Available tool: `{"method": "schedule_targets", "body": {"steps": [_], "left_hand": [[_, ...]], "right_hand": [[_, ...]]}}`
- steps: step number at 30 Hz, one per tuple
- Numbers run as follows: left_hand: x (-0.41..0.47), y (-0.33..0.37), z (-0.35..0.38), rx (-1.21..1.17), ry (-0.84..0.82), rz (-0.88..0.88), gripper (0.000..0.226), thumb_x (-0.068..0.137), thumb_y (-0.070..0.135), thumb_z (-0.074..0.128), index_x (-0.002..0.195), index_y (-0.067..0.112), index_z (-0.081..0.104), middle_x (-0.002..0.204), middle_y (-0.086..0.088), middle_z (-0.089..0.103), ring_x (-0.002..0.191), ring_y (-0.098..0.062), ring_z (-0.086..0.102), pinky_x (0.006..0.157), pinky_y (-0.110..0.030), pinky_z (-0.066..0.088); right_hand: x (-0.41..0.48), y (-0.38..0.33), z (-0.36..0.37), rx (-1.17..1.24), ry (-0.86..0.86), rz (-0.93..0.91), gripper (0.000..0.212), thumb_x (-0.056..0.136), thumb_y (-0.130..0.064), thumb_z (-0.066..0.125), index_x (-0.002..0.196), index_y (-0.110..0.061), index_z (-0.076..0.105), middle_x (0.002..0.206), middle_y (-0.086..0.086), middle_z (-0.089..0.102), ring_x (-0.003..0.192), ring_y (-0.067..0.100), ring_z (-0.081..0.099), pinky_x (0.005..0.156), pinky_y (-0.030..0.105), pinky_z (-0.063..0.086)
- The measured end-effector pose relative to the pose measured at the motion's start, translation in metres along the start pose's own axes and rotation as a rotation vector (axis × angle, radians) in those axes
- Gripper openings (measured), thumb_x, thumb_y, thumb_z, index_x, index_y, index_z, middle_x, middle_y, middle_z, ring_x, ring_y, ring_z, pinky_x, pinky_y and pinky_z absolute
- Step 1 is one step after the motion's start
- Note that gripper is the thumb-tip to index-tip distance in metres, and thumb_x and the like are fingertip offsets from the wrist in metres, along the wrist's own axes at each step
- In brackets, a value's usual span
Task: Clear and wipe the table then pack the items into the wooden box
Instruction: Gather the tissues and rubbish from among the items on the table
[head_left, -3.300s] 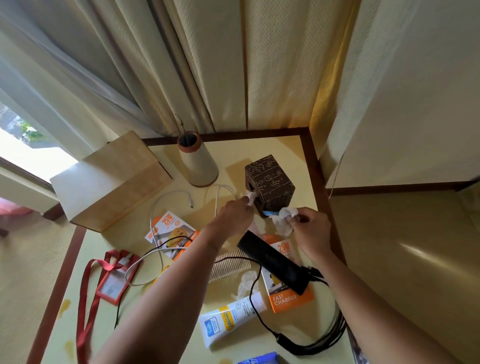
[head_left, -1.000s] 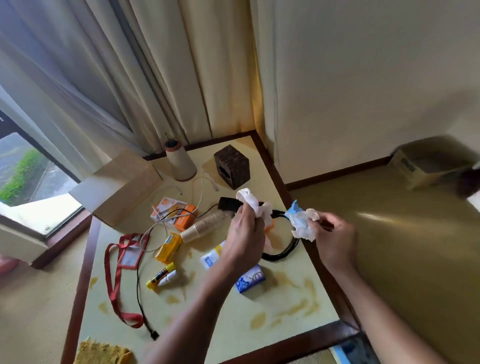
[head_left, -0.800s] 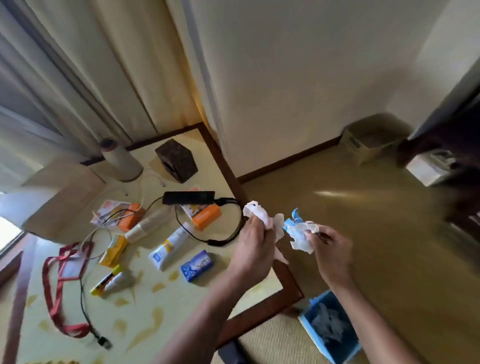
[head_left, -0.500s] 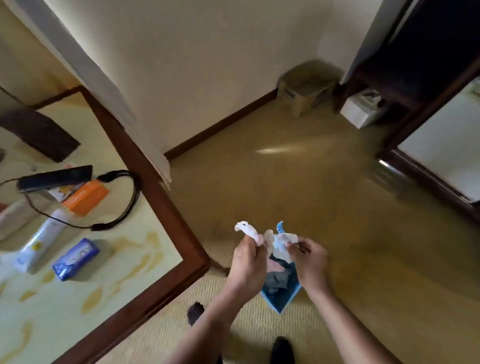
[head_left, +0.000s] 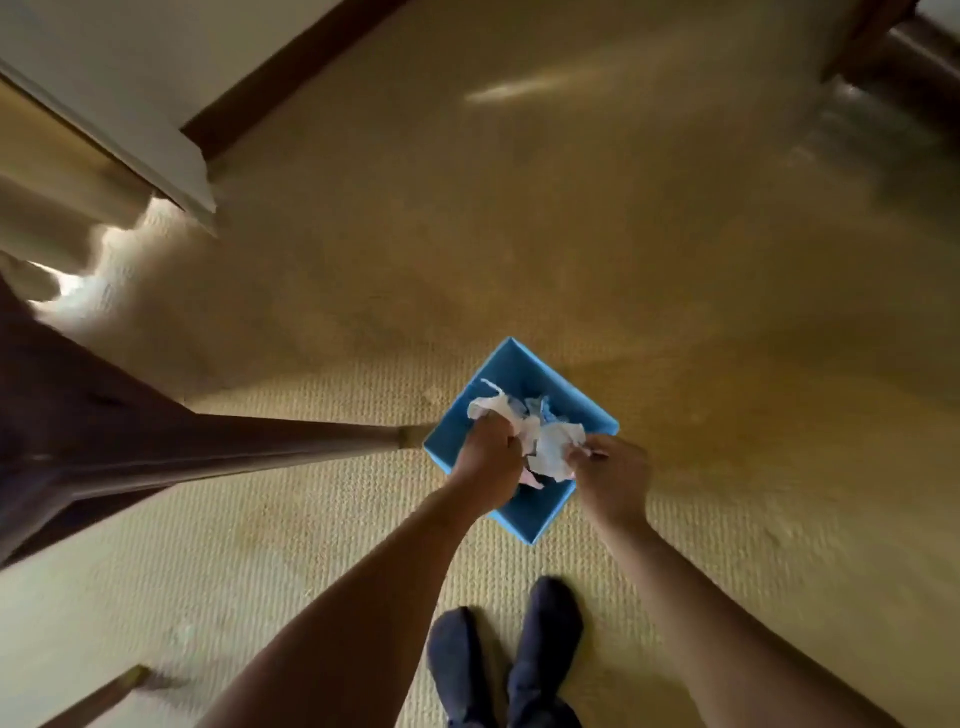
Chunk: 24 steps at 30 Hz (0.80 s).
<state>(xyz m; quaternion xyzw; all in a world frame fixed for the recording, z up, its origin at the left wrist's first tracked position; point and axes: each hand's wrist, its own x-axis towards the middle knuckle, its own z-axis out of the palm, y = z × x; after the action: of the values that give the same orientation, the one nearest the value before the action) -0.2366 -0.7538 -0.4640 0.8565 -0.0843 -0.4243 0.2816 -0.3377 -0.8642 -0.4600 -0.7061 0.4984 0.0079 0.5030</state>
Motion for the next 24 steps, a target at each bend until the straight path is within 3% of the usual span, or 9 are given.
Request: {"method": "schedule_targets", "body": {"steps": [2, 5, 7, 10, 14, 16, 19, 21, 24], "left_hand": [[0.025, -0.016, 0.018, 0.035, 0.028, -0.012, 0.009, 0.101, 0.015, 0.046, 0.099, 0.012, 0.054, 0.1, -0.006, 0.062, 0.094, -0.025, 0.062, 0.079, -0.032, 0.047], [0.062, -0.038, 0.04, 0.132, 0.003, 0.038, 0.015, 0.098, 0.017, 0.047, 0.108, 0.013, 0.058, 0.105, -0.002, 0.058, 0.095, -0.023, 0.059, 0.082, -0.035, 0.048], [0.081, -0.048, 0.046, 0.263, -0.093, 0.079, 0.02, 0.086, 0.021, 0.065, 0.106, 0.016, 0.064, 0.103, 0.0, 0.064, 0.093, -0.02, 0.063, 0.078, -0.032, 0.052], [0.098, -0.064, 0.052, 0.322, -0.17, 0.103, 0.038, 0.073, 0.032, 0.08, 0.108, 0.019, 0.069, 0.104, 0.001, 0.071, 0.093, -0.017, 0.066, 0.079, -0.028, 0.055], [0.092, -0.068, 0.047, 0.364, -0.102, 0.101, 0.037, 0.087, 0.036, 0.063, 0.119, 0.018, 0.062, 0.116, -0.001, 0.067, 0.109, -0.021, 0.065, 0.089, -0.031, 0.053], [0.074, -0.055, 0.034, 0.314, -0.027, 0.132, 0.042, 0.093, 0.026, 0.059, 0.134, 0.016, 0.055, 0.133, -0.002, 0.06, 0.127, -0.024, 0.055, 0.105, -0.037, 0.048], [0.021, -0.02, -0.004, 0.316, 0.051, 0.168, 0.054, 0.098, 0.013, 0.047, 0.152, 0.014, 0.039, 0.158, -0.006, 0.04, 0.15, -0.028, 0.031, 0.121, -0.044, 0.03], [-0.019, 0.004, -0.036, 0.323, 0.124, 0.225, 0.056, 0.099, 0.015, 0.04, 0.155, 0.016, 0.035, 0.162, -0.004, 0.033, 0.153, -0.026, 0.023, 0.124, -0.044, 0.025], [-0.082, 0.041, -0.088, 0.321, 0.296, 0.344, 0.06, 0.089, 0.024, 0.025, 0.145, 0.014, 0.046, 0.15, -0.006, 0.046, 0.142, -0.029, 0.04, 0.116, -0.045, 0.038]], "right_hand": [[0.02, 0.021, 0.022, -0.042, -0.025, 0.004, 0.014, 0.085, -0.01, 0.07, 0.072, -0.01, 0.074, 0.066, 0.001, 0.069, 0.065, 0.02, 0.065, 0.055, 0.021, 0.041], [0.047, 0.04, 0.049, -0.057, -0.117, 0.036, 0.01, 0.088, -0.01, 0.066, 0.091, -0.012, 0.075, 0.083, -0.003, 0.072, 0.079, 0.018, 0.067, 0.061, 0.017, 0.043], [0.064, 0.053, 0.065, -0.074, -0.196, 0.053, 0.023, 0.083, -0.008, 0.064, 0.103, -0.015, 0.073, 0.094, -0.002, 0.074, 0.09, 0.02, 0.069, 0.076, 0.029, 0.054], [0.081, 0.066, 0.076, -0.104, -0.257, 0.071, 0.042, 0.087, -0.012, 0.061, 0.129, -0.018, 0.064, 0.12, 0.003, 0.07, 0.113, 0.024, 0.065, 0.1, 0.045, 0.052], [0.074, 0.054, 0.069, -0.136, -0.254, 0.008, 0.037, 0.09, -0.025, 0.052, 0.124, -0.018, 0.065, 0.119, 0.0, 0.07, 0.114, 0.023, 0.064, 0.101, 0.046, 0.051], [0.057, 0.033, 0.058, -0.095, -0.253, 0.007, 0.025, 0.096, -0.018, 0.049, 0.117, -0.024, 0.062, 0.107, -0.013, 0.067, 0.1, 0.01, 0.063, 0.09, 0.029, 0.053], [0.021, -0.013, 0.03, -0.085, -0.254, -0.064, 0.038, 0.101, -0.012, 0.048, 0.137, -0.023, 0.054, 0.112, -0.018, 0.055, 0.1, 0.001, 0.056, 0.079, 0.007, 0.04], [-0.002, -0.05, 0.012, -0.143, -0.207, -0.191, 0.037, 0.101, -0.018, 0.049, 0.138, -0.023, 0.052, 0.123, -0.012, 0.055, 0.115, 0.009, 0.055, 0.092, 0.019, 0.045], [-0.043, -0.117, -0.017, -0.194, -0.185, -0.312, 0.04, 0.102, -0.021, 0.049, 0.142, -0.026, 0.05, 0.144, -0.007, 0.049, 0.134, 0.007, 0.044, 0.109, 0.031, 0.039]]}}
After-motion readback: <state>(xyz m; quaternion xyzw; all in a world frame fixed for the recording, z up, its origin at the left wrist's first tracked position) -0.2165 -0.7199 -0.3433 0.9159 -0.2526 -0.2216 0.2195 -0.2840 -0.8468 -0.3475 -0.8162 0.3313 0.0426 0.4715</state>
